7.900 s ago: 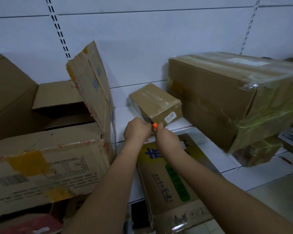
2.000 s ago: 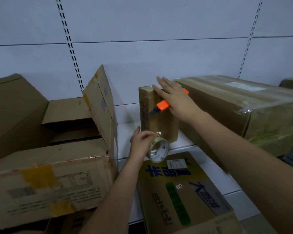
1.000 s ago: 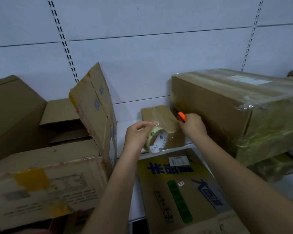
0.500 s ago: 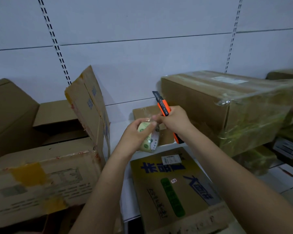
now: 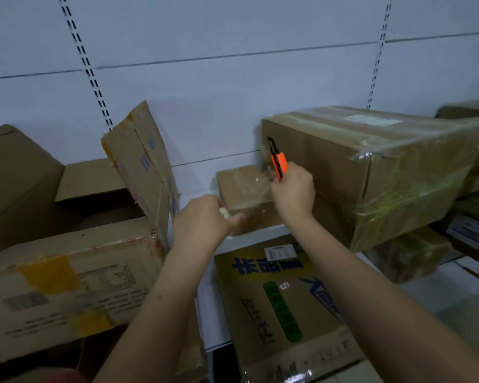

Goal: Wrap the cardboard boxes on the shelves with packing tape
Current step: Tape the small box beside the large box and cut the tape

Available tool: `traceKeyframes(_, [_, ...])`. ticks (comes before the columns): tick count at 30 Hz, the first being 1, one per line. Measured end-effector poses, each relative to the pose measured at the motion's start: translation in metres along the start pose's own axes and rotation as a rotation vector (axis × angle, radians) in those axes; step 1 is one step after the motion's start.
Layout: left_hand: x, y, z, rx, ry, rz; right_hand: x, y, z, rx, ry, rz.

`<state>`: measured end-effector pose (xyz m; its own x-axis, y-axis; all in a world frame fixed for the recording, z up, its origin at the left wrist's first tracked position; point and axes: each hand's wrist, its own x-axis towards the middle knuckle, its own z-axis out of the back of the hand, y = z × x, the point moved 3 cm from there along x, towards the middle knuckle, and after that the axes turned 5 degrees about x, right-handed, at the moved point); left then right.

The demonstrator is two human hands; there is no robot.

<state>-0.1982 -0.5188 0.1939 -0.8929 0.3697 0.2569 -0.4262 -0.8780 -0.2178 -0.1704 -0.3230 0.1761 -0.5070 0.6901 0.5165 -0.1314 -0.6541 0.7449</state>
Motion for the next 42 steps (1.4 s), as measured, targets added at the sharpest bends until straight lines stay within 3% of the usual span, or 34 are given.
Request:
traceKeyframes(4, [0.020, -0.007, -0.010, 0.026, 0.095, 0.000, -0.007, -0.021, 0.001, -0.070, -0.042, -0.033])
traceKeyframes(13, [0.065, -0.009, -0.037, 0.167, 0.200, 0.065, -0.022, -0.051, -0.007, 0.027, -0.060, -0.208])
traceKeyframes(17, [0.072, -0.007, -0.035, 0.325, 0.195, 0.068, -0.026, -0.061, -0.011, 0.035, -0.076, -0.240])
traceKeyframes(22, [0.081, -0.010, -0.038, 0.351, 0.205, 0.062, -0.019, -0.066, -0.016, 0.035, -0.091, -0.255])
traceKeyframes(30, [0.095, 0.001, -0.059, 0.337, 0.276, 0.081, -0.006, -0.076, -0.032, 0.062, 0.021, -0.331])
traceKeyframes(37, [0.109, 0.012, -0.072, 0.321, 0.228, -0.064, 0.004, -0.098, -0.046, 0.212, 0.151, -0.480])
traceKeyframes(42, [0.118, 0.011, -0.081, 0.135, 0.447, -0.186, 0.008, -0.105, -0.059, 0.298, 0.192, -0.624])
